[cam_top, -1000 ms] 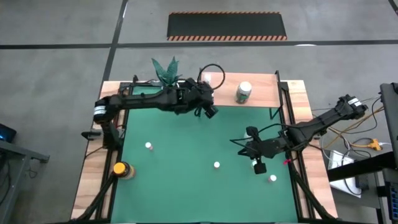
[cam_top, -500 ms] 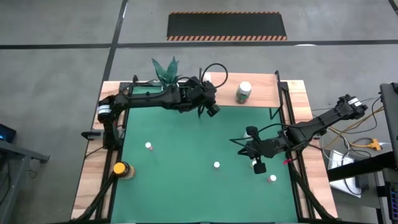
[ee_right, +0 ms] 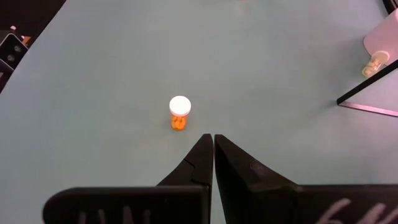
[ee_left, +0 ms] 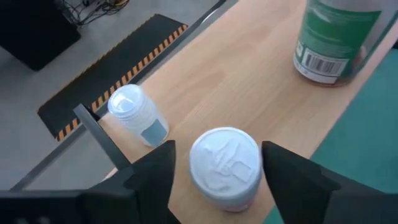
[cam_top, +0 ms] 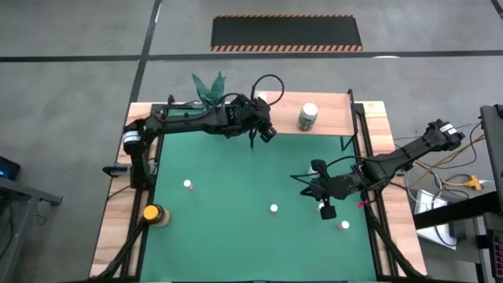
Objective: Pick and place medicine bottles onto shelf by color
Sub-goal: Put the pink pill bottle on the shelf
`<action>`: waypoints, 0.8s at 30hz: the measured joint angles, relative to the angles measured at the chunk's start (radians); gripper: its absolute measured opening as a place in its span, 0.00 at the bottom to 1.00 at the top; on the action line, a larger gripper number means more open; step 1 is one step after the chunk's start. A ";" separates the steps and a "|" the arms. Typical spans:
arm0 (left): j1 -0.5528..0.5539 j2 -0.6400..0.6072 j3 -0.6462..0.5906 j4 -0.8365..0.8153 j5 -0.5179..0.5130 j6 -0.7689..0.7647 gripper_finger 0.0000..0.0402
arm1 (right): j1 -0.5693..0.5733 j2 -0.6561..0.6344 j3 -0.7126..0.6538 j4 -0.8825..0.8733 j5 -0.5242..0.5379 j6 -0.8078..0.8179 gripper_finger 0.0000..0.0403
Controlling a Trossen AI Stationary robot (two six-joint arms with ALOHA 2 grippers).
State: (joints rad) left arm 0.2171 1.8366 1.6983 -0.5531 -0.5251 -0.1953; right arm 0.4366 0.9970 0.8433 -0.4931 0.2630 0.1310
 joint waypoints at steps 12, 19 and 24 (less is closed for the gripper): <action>-0.060 -0.108 0.009 -0.119 -0.003 0.208 0.66 | -0.001 0.000 0.019 0.017 0.064 0.040 0.02; -0.183 -0.240 -0.172 -0.072 -0.004 0.205 0.65 | -0.060 0.021 0.132 0.015 0.105 0.004 0.02; -0.262 -0.296 -0.421 0.262 0.001 0.259 0.59 | -0.187 0.087 0.260 -0.065 0.098 -0.108 0.02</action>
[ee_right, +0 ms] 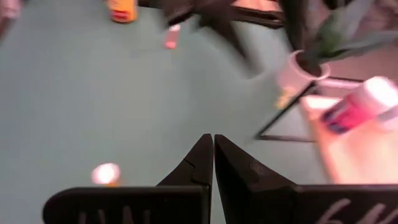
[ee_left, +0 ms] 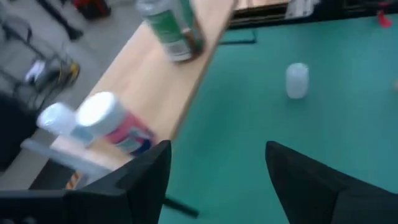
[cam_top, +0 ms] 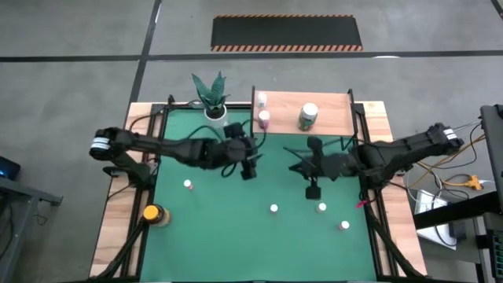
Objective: Pick and place medicine bottles onto shelf by color
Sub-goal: Put the pink pill bottle on the shelf
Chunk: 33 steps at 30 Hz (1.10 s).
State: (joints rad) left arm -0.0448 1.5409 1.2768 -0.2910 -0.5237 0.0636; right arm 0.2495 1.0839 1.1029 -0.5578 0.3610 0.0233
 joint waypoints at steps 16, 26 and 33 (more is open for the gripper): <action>0.126 -0.003 -0.121 0.274 -0.005 0.050 0.22 | -0.546 0.373 0.553 -0.150 -0.360 -0.367 0.02; 0.153 0.036 -0.123 0.287 0.051 0.049 0.03 | -0.748 0.573 0.685 -0.227 -0.597 -0.511 0.02; 0.181 0.055 -0.123 0.336 0.050 0.052 0.00 | -0.806 0.630 0.691 -0.241 -0.637 -0.552 0.02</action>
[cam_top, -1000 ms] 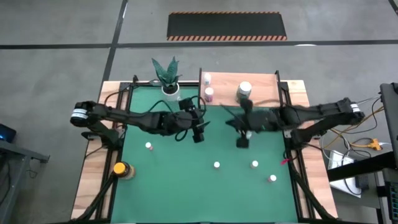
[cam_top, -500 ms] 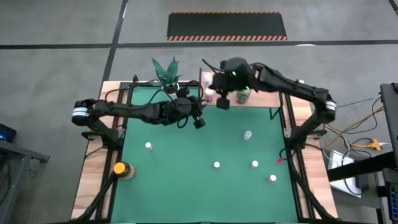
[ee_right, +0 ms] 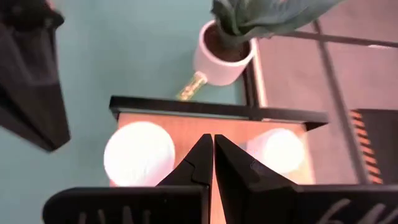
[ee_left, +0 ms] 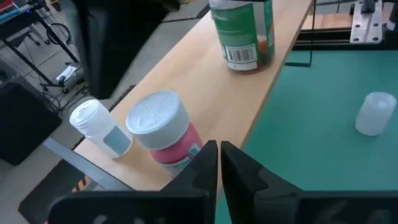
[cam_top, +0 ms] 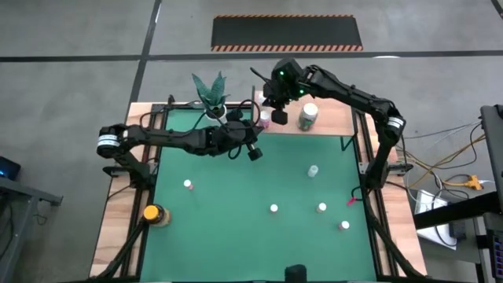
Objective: Pick and place medicine bottles onto shelf by color
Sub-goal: Put the pink pill bottle on the shelf
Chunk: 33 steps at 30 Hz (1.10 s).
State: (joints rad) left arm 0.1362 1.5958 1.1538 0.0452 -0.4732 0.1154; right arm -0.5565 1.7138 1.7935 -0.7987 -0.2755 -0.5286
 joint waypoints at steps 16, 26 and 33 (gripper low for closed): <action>0.074 0.004 0.000 0.032 -0.003 -0.003 0.00 | 0.002 -0.044 0.000 -0.155 -0.070 -0.005 0.02; 0.067 0.006 0.000 0.019 0.001 -0.004 0.00 | 0.002 -0.034 0.000 -0.061 -0.004 0.018 0.02; 0.071 0.006 0.000 0.034 0.055 -0.004 0.00 | 0.002 0.011 -0.005 -0.077 -0.004 0.008 0.02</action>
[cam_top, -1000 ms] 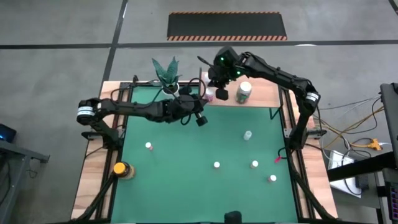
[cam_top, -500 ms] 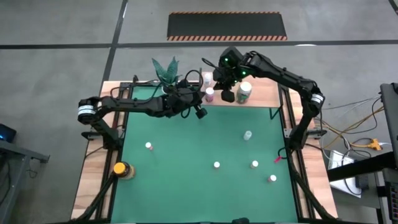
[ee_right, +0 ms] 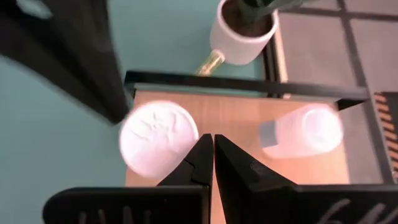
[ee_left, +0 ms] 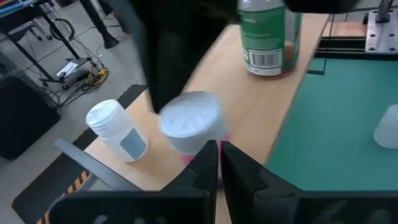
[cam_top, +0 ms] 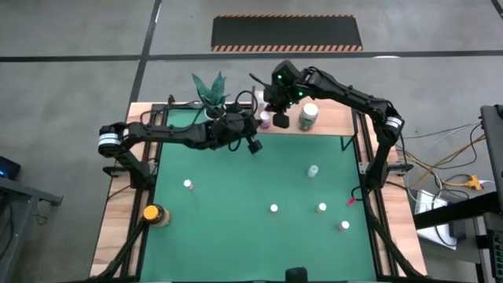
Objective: Pick and place medicine bottles onto shelf by color
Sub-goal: Put the pink pill bottle on the shelf
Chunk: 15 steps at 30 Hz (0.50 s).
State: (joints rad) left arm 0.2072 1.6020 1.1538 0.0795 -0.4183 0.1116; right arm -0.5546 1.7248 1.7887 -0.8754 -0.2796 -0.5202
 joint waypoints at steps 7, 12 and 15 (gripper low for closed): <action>0.029 0.000 0.000 -0.001 -0.001 0.001 0.00 | 0.000 -0.013 0.000 -0.069 -0.008 0.007 0.02; 0.056 0.000 0.000 0.003 -0.006 0.001 0.00 | 0.006 -0.021 0.000 -0.122 -0.025 0.030 0.02; 0.063 0.000 0.000 -0.009 -0.007 0.001 0.00 | 0.014 -0.021 0.000 -0.141 -0.019 0.039 0.02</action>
State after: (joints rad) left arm 0.2703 1.6020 1.1542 0.0701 -0.4256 0.1123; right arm -0.5411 1.7035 1.7882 -1.0166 -0.2984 -0.4812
